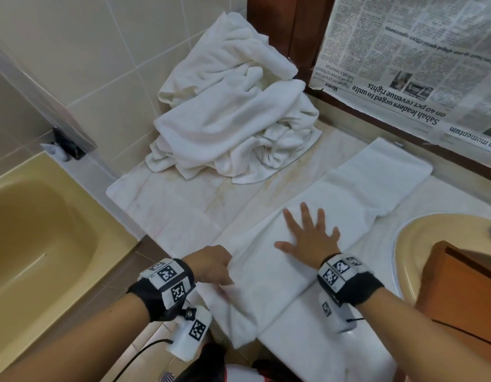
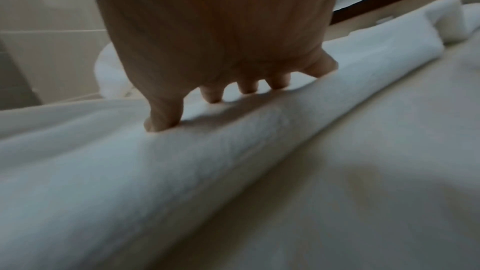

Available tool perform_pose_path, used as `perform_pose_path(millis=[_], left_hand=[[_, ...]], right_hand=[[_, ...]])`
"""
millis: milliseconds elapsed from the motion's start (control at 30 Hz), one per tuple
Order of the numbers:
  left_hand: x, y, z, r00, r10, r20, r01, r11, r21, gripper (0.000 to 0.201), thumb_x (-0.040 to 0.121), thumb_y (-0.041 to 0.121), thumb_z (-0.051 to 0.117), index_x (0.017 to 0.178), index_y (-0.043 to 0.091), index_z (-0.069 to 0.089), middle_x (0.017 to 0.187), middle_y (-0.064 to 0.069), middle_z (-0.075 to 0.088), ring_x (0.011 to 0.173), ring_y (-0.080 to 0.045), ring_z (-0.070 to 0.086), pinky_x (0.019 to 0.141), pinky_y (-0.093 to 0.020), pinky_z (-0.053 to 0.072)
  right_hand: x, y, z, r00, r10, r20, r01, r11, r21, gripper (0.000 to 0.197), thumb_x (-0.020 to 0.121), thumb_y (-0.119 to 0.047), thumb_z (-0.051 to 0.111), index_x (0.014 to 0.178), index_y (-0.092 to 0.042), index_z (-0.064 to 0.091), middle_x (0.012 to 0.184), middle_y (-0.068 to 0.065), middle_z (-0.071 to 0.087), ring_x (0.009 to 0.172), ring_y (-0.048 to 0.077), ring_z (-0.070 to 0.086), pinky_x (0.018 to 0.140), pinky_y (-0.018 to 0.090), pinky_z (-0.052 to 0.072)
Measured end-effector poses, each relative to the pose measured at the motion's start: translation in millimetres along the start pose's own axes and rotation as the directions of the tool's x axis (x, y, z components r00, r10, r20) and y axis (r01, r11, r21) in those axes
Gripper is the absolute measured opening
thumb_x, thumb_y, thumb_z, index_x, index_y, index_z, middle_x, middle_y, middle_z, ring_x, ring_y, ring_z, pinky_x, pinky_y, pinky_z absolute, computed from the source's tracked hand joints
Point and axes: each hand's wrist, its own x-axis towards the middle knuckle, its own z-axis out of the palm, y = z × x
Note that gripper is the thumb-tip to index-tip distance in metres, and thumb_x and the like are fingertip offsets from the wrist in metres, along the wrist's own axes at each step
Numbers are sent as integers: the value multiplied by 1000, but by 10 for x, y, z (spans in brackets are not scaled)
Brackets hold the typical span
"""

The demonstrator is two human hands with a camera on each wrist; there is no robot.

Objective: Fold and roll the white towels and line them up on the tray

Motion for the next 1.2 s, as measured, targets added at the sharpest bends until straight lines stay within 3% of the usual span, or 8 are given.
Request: perform_pose_path(millis=[100, 200, 367, 567, 767, 933, 1067, 1200], left_hand=[[-44, -54, -13, 996, 27, 90, -36, 994, 99, 21, 78, 26, 74, 82, 11, 60, 84, 1, 59, 72, -15, 52, 59, -24, 39], [-91, -132, -107, 990, 69, 121, -69, 998, 0, 25, 83, 17, 70, 68, 10, 52, 67, 3, 56, 65, -15, 59, 52, -18, 37], [-99, -361, -259, 993, -118, -5, 116, 980, -161, 14, 85, 0, 67, 76, 8, 59, 62, 1, 64, 55, -8, 63, 53, -16, 51], [-80, -342, -277, 983, -183, -17, 184, 982, 33, 22, 88, 30, 69, 81, 10, 67, 89, -4, 76, 86, -16, 72, 88, -27, 54], [-74, -387, -286, 966, -211, -149, 231, 963, 140, 31, 78, 42, 73, 66, 15, 66, 71, 3, 73, 76, -15, 71, 79, -28, 54], [-85, -362, -277, 958, -160, -240, 194, 973, 126, 37, 83, 42, 69, 102, 10, 69, 98, 0, 66, 97, -21, 63, 82, -29, 51], [-40, -265, -225, 952, -117, -283, 137, 989, 50, 38, 83, 43, 69, 107, 14, 66, 105, 2, 61, 96, -15, 56, 82, -26, 47], [107, -35, -227, 941, -46, -334, 20, 996, -83, 27, 83, 44, 70, 88, 18, 64, 96, 2, 60, 90, -16, 58, 77, -27, 46]], right_hand=[[124, 164, -158, 999, 22, 24, -23, 1000, 22, 83, 85, -77, 31, 145, -49, -20, 155, -8, -31, 145, 34, -21, 111, 67, 7], [193, 307, -232, 999, 31, 34, -31, 1000, 5, 81, 86, -76, 32, 144, -51, -18, 156, -10, -29, 146, 32, -19, 110, 67, 9], [159, 330, -210, 999, 29, 23, -29, 1000, 0, 78, 86, -76, 30, 145, -53, -15, 156, -11, -28, 146, 31, -19, 110, 67, 8], [141, 288, -167, 999, 47, 4, -47, 999, -7, 73, 88, -74, 29, 144, -54, -14, 157, -9, -27, 145, 32, -19, 109, 68, 8], [71, 192, -186, 997, 71, -17, -70, 997, 24, 66, 95, -62, 33, 146, -53, -9, 158, -6, -25, 145, 35, -17, 111, 65, 8], [-31, -41, -81, 996, 40, -78, -36, 998, 45, 57, 103, -40, 27, 150, -45, -4, 160, 0, -19, 147, 33, -13, 115, 60, 6], [-89, -184, 22, 995, -14, -98, 22, 997, 79, 63, 100, -48, 30, 152, -37, -5, 161, 0, -16, 147, 31, -12, 116, 56, 7], [-140, -262, 116, 996, -20, -90, 29, 994, 106, 68, 99, -54, 30, 153, -35, -7, 160, -2, -20, 147, 31, -16, 116, 54, 5]])
